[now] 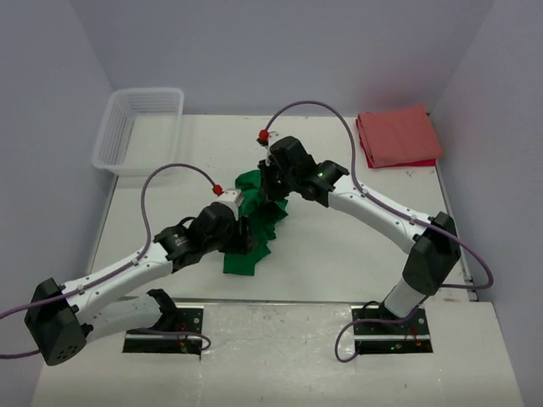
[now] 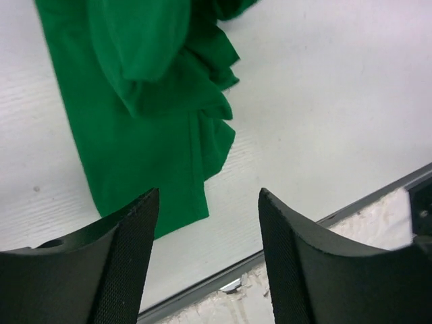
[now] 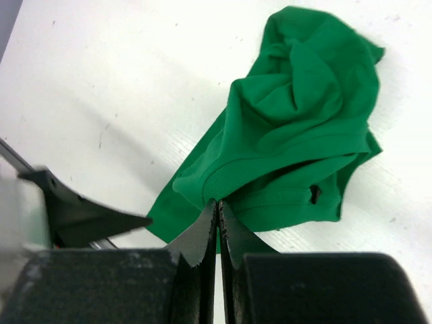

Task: Fold and stack the t-shirts
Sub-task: Move the tshirt to the center of the board

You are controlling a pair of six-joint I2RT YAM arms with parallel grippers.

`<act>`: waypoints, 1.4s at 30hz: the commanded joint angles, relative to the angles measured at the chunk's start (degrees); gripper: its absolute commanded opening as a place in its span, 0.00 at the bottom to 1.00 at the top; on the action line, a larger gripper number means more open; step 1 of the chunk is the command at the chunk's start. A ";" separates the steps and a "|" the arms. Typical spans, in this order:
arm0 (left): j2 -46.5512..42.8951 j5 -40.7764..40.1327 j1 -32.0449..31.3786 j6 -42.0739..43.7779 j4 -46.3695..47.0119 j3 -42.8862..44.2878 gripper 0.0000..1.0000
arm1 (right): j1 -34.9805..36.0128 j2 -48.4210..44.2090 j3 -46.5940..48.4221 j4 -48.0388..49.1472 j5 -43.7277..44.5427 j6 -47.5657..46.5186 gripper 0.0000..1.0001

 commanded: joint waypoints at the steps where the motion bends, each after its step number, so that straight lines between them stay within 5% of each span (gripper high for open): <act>1: 4.36 -8.28 -6.99 -4.97 1.19 0.33 0.61 | -2.44 -2.16 2.59 -4.49 0.82 -0.33 0.00; 9: 20.98 -25.53 -23.86 -18.50 -7.76 6.56 0.48 | -5.16 -6.91 -0.92 -4.58 -1.82 0.29 0.00; 24: 31.97 -29.67 -24.85 -23.79 -9.63 6.66 0.42 | -6.13 -11.66 -6.11 -3.35 -2.88 0.02 0.00; 29: 33.99 -29.23 -24.85 -23.61 -7.86 6.83 0.01 | -6.22 -12.18 -6.73 -3.35 -2.27 0.02 0.00; 36: 22.94 -33.09 -24.94 -25.28 -20.64 11.74 0.00 | -7.62 -12.45 -1.75 -8.34 9.04 -0.94 0.00; 42: 7.03 -40.12 -26.26 -23.53 -38.58 32.21 0.00 | -11.14 -14.28 11.88 -19.25 26.12 -4.71 0.00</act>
